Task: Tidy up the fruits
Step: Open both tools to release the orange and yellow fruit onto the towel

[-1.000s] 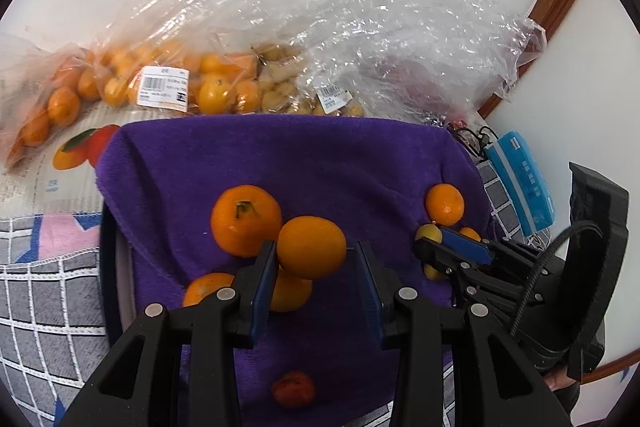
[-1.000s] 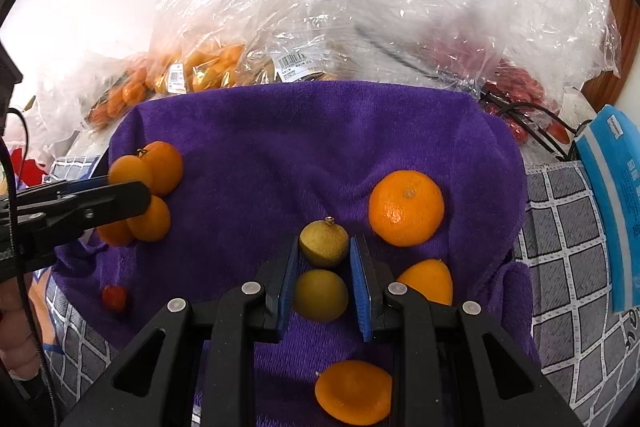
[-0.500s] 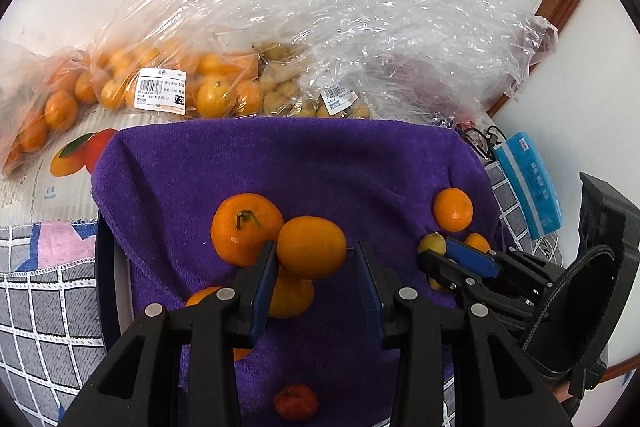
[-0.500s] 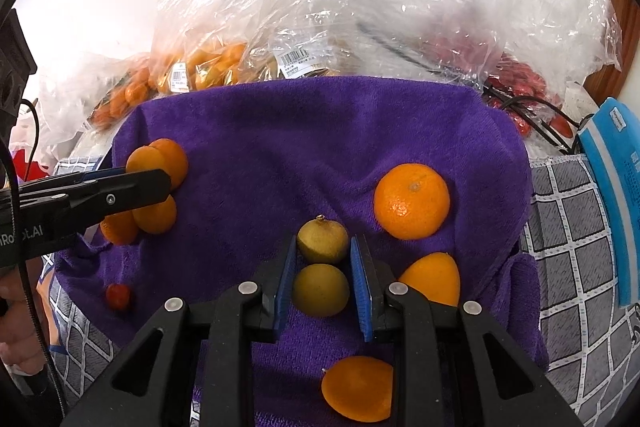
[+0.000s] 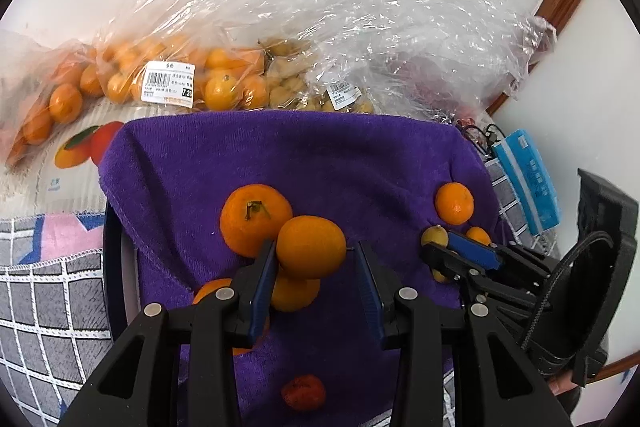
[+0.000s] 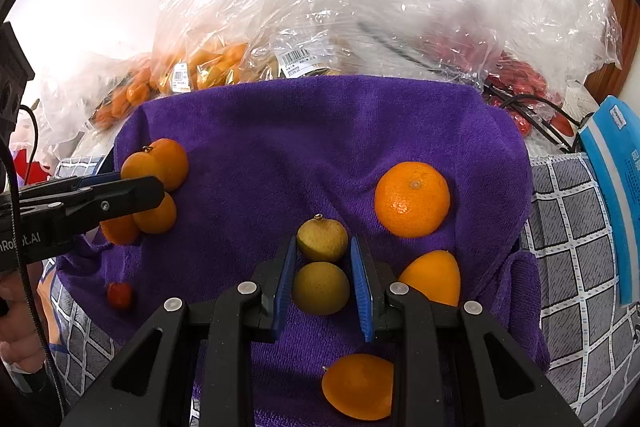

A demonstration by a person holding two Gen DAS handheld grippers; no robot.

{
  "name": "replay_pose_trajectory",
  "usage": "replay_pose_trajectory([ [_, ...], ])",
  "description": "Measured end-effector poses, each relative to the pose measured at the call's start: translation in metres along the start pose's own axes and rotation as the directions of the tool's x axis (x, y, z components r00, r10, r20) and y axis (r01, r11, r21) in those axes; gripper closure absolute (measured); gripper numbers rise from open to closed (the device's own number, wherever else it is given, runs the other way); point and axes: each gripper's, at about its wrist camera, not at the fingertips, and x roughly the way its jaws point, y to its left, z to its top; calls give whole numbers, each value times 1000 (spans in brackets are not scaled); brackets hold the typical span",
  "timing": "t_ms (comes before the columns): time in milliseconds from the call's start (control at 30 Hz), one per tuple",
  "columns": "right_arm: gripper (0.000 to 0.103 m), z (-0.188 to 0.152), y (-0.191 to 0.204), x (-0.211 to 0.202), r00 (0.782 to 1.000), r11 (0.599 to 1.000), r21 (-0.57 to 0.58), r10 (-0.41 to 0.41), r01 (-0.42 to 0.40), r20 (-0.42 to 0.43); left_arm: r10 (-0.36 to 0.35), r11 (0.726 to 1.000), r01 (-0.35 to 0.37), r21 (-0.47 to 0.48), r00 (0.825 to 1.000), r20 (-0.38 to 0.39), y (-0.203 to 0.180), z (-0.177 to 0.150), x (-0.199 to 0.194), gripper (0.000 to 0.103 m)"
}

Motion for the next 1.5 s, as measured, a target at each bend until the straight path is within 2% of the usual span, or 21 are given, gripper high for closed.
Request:
replay_pose_trajectory([
  [233, 76, 0, 1, 0, 1000, 1000, -6, -6, 6, -1, 11, 1000, -11, 10, 1000, -4, -3, 1, 1, 61],
  [533, 76, 1, 3, -3, 1000, 999, -18, -30, 30, 5, 33, 999, -33, 5, 999, -7, -3, -3, -1, 62],
  [800, 67, 2, 1, -12, 998, 998, -11, -56, 56, 12, 56, 998, -56, 0, 998, -7, -6, -11, -15, 61],
  [900, 66, 0, -1, -18, 998, 998, -7, -62, 62, 17, 62, 998, -62, -3, 998, -2, -6, -14, -22, 57],
  [1033, 58, -1, 0, -23, 997, 997, -11, -72, 72, 16, 75, 997, -75, -9, 997, 10, -7, -20, -33, 55],
  [1300, 56, -12, 5, -40, 996, 996, -6, -89, 89, -3, 95, 995, -95, -19, 995, 38, -13, -34, -57, 51],
  [1500, 51, -21, 11, -73, 995, 995, 15, -95, 95, 27, 138, 990, -138, -7, 987, 80, -28, -49, -81, 46],
])
